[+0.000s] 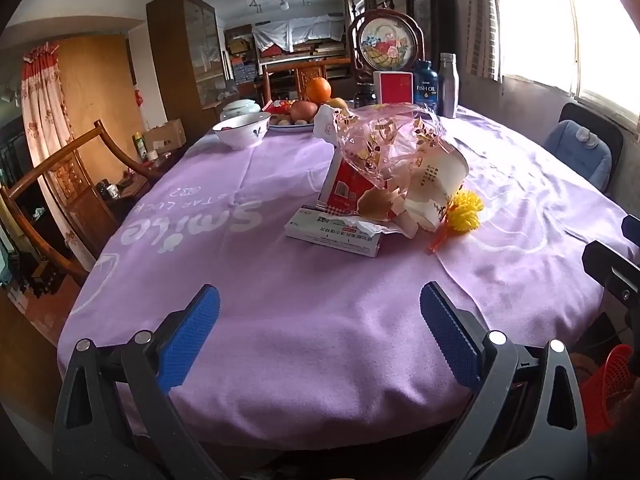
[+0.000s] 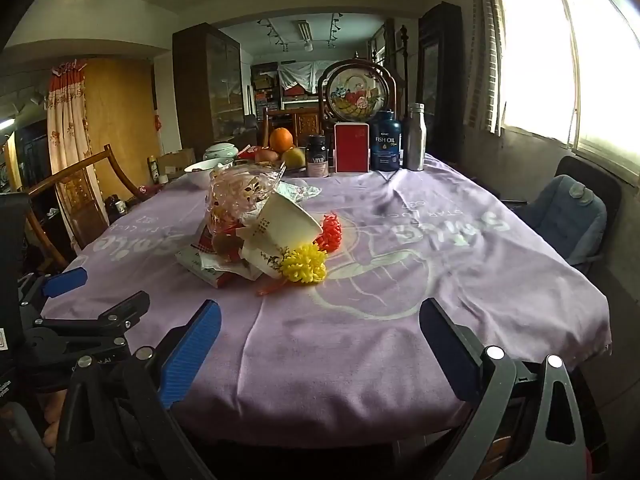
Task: Collect trash
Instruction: 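Move both tools toward the trash pile on the tablecloth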
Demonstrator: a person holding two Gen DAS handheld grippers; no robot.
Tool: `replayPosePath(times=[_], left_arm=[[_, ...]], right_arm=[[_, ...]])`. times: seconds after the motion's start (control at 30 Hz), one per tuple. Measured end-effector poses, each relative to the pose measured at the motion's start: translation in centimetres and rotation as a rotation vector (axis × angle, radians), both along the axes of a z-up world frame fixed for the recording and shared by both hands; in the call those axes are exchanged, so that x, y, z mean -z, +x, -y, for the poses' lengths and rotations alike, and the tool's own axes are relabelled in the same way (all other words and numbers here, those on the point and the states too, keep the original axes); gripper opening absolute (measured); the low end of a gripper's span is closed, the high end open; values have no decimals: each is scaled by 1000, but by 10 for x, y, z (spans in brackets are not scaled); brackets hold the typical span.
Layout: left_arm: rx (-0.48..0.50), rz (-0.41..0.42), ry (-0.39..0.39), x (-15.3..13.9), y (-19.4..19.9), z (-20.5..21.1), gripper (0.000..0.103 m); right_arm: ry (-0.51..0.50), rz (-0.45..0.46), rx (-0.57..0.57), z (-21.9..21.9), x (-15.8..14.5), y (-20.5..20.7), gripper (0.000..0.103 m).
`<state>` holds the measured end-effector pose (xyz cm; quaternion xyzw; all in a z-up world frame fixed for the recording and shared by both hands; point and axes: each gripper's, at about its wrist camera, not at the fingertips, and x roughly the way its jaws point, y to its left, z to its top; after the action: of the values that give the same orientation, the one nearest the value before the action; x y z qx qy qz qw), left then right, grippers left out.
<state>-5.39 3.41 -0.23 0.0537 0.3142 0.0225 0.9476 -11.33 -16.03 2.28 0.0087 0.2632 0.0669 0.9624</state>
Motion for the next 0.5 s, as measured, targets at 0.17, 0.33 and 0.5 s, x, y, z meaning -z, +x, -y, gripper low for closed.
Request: replayPosePath(times=[0.17, 0.33, 0.5], left_arm=[[-1, -3, 0, 1, 1, 0, 96], [2, -6, 2, 2, 1, 0, 96], [1, -6, 1, 3, 1, 0, 96]], right_arm=[[20, -12, -8, -1, 9, -1, 97], [43, -27, -15, 9, 3, 10, 97], [52, -28, -12, 6, 1, 3, 97]])
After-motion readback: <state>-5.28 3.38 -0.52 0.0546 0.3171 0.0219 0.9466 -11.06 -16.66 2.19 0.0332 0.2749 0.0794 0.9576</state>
